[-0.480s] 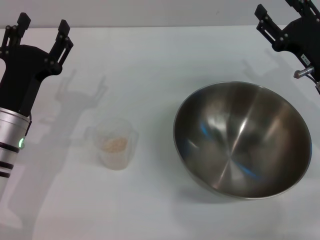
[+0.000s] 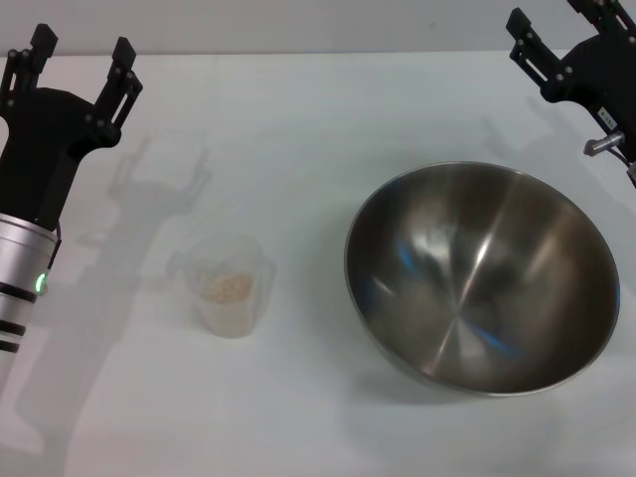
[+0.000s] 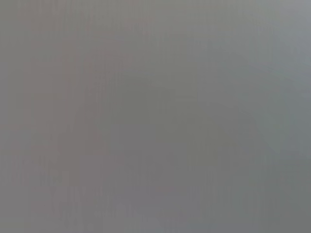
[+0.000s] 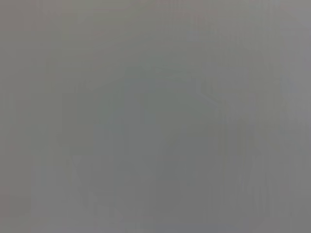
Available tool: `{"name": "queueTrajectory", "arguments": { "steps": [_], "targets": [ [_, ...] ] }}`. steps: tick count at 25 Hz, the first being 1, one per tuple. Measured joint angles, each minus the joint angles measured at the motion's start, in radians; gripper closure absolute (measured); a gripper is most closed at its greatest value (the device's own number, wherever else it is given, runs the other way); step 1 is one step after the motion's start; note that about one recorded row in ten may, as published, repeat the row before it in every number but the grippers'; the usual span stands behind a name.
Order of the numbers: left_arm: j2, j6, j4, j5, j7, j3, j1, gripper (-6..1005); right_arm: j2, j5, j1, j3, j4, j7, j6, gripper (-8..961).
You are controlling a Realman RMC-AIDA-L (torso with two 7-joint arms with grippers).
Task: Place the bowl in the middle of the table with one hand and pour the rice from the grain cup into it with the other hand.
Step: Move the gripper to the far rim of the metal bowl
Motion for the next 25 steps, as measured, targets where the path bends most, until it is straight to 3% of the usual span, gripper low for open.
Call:
{"name": "queueTrajectory", "arguments": {
  "steps": [11,16,25],
  "targets": [
    [0.000,0.002,-0.005,0.005,0.000,0.000,0.001,186,-0.006,-0.001,-0.036,0.001,-0.080,0.015,-0.037,211],
    [0.000,0.003,-0.005,0.005,0.000,0.003,0.005,186,-0.017,-0.045,-0.082,-0.012,-0.233,0.235,-0.184,211],
    [0.000,0.005,-0.005,0.006,0.000,0.006,0.011,186,-0.012,-0.347,-0.147,-0.008,-0.490,0.552,-0.292,210]
  ]
}}
